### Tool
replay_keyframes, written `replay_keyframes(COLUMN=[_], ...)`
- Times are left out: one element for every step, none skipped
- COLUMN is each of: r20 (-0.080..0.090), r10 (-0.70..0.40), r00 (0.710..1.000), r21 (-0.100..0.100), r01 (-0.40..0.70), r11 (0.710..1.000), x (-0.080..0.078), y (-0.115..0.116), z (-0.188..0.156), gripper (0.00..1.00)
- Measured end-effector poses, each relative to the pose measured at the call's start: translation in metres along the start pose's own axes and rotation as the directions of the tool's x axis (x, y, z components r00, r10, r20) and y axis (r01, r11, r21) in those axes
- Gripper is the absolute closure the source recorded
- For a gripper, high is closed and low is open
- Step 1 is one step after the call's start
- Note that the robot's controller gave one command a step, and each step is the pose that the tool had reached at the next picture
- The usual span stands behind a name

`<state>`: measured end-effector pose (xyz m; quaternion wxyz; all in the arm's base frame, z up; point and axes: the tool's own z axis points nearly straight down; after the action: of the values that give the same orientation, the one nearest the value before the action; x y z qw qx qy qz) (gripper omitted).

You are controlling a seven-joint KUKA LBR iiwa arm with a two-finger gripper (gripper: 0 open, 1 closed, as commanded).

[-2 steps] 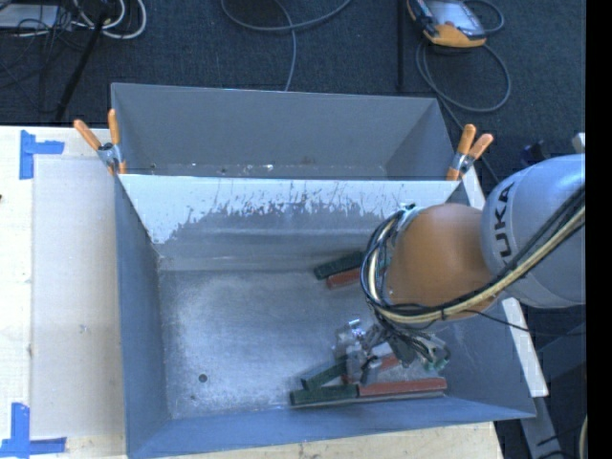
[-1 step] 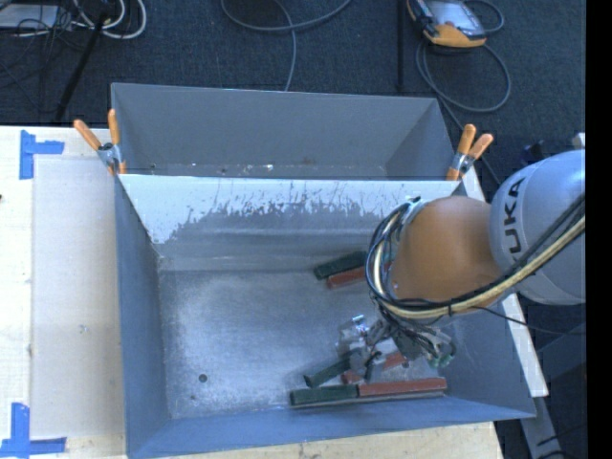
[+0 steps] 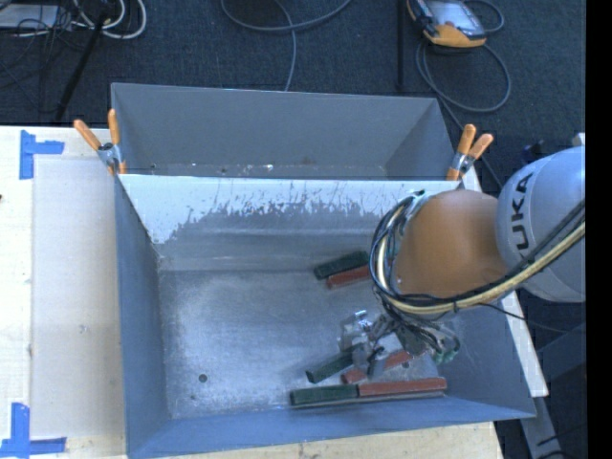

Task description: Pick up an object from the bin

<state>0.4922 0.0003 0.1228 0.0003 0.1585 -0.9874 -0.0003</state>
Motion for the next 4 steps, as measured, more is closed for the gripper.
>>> replay_keyframes(r20=[-0.003,0.001,0.001,0.0], r10=[0.001,0.001,0.002,0.002], r00=[1.0,1.0,1.0,1.0], r21=[-0.001,0.0,0.0,0.0], r01=[-0.001,-0.001,-0.002,-0.002], r11=[1.0,1.0,1.0,1.0], x=[0.001,0.0,0.0,0.0], y=[0.001,0.0,0.001,0.001], z=[-0.017,-0.03,-0.039,-0.049], gripper=[1.0,1.0,1.0,1.0])
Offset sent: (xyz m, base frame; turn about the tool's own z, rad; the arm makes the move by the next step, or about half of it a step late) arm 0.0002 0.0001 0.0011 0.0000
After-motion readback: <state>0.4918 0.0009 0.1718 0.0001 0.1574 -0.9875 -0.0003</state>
